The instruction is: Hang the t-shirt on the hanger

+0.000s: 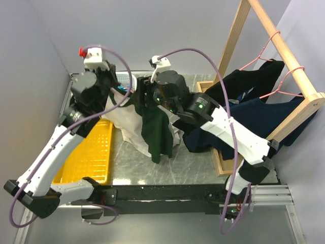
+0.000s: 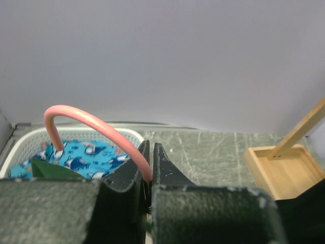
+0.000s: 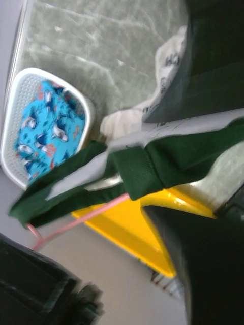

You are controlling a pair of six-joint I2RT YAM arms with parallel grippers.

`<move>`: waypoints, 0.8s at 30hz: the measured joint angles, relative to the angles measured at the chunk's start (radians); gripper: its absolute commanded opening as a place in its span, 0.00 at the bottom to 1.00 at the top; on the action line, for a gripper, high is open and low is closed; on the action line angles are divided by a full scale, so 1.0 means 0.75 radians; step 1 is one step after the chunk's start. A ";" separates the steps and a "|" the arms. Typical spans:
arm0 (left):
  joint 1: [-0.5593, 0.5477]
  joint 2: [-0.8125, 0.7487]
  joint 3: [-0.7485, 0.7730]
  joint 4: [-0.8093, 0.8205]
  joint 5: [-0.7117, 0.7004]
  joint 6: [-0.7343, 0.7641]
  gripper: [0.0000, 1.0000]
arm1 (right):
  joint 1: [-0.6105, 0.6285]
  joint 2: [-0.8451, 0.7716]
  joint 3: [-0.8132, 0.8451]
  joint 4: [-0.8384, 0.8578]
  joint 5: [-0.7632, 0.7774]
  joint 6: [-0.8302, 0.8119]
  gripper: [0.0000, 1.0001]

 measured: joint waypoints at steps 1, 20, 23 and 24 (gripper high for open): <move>0.000 0.028 0.062 -0.024 0.015 0.009 0.01 | -0.005 -0.015 -0.006 0.007 -0.008 -0.016 0.89; -0.284 0.339 1.091 -0.478 0.380 0.277 0.01 | -0.003 -0.672 -0.273 0.292 -0.223 -0.326 0.92; -0.284 0.164 0.749 -0.399 0.456 0.284 0.01 | -0.003 -0.673 -0.356 0.316 -0.263 -0.345 0.89; -0.284 0.121 0.652 -0.395 0.477 0.284 0.01 | -0.003 -0.675 -0.385 0.317 -0.276 -0.348 0.88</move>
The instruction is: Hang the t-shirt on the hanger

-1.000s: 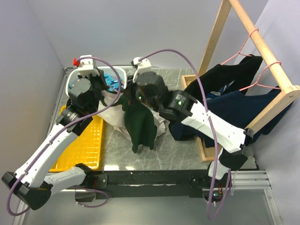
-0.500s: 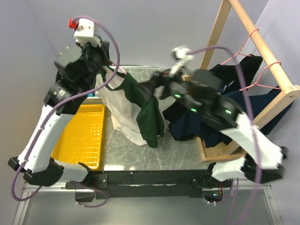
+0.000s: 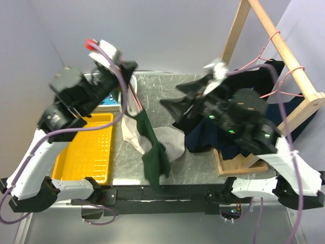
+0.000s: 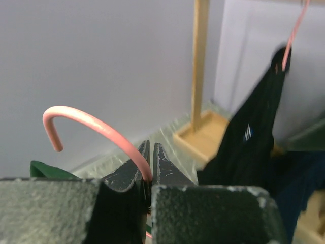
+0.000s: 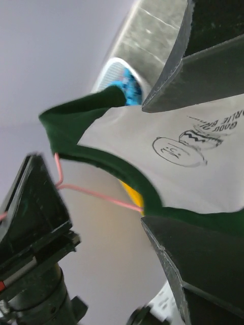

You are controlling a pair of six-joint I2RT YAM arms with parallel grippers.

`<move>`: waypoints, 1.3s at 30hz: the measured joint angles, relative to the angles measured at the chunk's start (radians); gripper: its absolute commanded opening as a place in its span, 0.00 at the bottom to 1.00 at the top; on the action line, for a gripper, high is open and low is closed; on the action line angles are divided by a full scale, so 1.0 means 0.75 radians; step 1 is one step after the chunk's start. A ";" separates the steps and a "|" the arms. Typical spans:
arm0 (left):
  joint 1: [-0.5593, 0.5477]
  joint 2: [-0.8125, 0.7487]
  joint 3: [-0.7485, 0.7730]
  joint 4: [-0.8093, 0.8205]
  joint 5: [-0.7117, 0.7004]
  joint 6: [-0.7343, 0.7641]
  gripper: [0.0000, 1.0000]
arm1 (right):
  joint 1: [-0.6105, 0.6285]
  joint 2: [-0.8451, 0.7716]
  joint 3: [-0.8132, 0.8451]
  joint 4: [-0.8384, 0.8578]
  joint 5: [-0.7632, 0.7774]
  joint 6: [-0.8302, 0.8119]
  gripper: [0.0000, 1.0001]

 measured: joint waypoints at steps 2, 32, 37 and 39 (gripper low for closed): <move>0.000 -0.037 -0.128 0.006 0.047 0.001 0.01 | 0.000 0.009 -0.068 0.007 -0.022 0.001 0.82; 0.805 -0.145 -0.670 1.357 1.953 -1.237 0.01 | -0.417 0.249 -0.327 0.446 -0.758 -0.033 0.78; 0.787 -0.139 -0.670 1.353 1.985 -1.242 0.01 | -0.417 0.244 -0.301 0.447 -0.907 -0.138 0.79; 0.771 -0.129 -0.670 1.363 1.992 -1.251 0.01 | -0.417 0.251 -0.248 0.410 -0.983 -0.188 0.81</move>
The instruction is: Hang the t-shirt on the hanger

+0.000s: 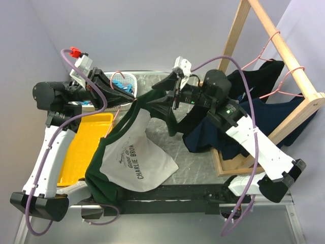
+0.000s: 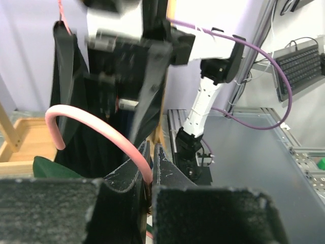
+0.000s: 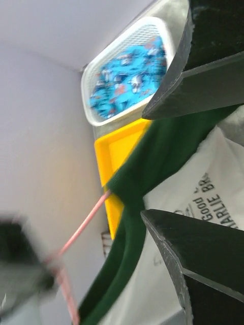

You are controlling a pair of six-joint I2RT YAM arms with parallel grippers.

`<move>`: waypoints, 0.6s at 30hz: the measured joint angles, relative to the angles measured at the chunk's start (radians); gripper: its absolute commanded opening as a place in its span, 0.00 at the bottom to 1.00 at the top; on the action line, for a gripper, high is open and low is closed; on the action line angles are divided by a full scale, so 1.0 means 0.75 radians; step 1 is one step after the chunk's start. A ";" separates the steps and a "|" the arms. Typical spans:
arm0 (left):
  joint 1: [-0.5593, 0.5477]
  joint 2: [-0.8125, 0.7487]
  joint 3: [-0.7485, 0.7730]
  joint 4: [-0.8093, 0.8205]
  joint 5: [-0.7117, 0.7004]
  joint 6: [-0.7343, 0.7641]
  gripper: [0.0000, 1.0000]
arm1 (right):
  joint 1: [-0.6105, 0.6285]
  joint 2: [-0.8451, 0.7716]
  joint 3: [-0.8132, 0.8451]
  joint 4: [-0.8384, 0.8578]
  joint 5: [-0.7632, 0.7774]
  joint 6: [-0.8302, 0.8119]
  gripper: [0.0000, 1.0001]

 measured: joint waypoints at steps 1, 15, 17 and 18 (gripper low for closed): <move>-0.006 0.005 0.000 0.005 0.003 -0.006 0.01 | 0.000 0.011 0.044 -0.013 -0.044 -0.024 0.82; -0.115 0.049 0.032 0.002 0.006 -0.010 0.01 | 0.000 0.494 0.802 -0.672 -0.610 -0.524 0.78; -0.123 0.049 0.036 -0.008 0.006 -0.006 0.01 | 0.000 0.562 0.855 -0.788 -0.657 -0.607 0.73; -0.126 0.049 0.036 -0.013 0.006 -0.004 0.01 | 0.000 0.584 0.864 -0.837 -0.678 -0.640 0.72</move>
